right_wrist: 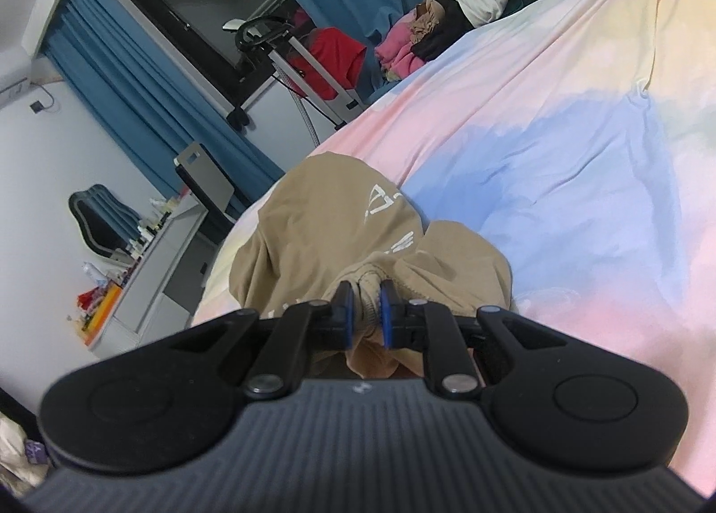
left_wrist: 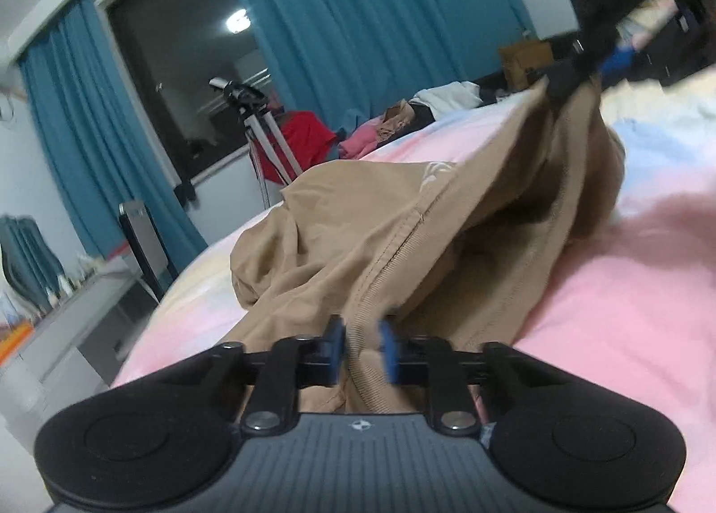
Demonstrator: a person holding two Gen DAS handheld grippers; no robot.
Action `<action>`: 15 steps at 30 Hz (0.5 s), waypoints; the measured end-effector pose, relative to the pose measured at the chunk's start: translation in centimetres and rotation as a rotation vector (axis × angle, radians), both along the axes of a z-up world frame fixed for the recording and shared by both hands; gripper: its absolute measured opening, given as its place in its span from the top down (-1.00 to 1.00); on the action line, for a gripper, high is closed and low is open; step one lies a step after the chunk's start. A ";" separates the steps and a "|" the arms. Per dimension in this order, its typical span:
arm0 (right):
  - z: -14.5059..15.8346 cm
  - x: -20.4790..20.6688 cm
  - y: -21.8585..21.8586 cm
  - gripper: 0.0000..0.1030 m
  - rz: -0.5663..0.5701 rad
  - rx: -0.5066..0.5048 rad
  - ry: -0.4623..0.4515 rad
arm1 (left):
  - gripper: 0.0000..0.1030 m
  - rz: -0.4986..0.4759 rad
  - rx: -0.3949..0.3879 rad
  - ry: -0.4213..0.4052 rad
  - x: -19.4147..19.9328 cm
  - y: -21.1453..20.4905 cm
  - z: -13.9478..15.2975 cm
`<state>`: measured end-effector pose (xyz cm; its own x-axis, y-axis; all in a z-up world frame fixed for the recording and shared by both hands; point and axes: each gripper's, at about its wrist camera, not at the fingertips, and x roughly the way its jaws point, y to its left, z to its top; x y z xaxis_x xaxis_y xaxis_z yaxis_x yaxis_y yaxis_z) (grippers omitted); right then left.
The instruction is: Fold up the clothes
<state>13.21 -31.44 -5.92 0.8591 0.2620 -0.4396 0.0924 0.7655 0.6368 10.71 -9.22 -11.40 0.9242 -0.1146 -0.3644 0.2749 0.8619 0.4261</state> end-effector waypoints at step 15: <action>-0.2 0.8 5.1 -0.15 0.108 -0.327 0.050 | 0.82 -0.014 -0.596 0.192 2.3 10.2 7.1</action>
<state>13.98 -26.37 -6.10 0.8092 0.1882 -0.5565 0.0250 0.9354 0.3527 13.04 0.97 -4.34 0.8457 -0.3604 -0.3936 0.3114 0.9322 -0.1844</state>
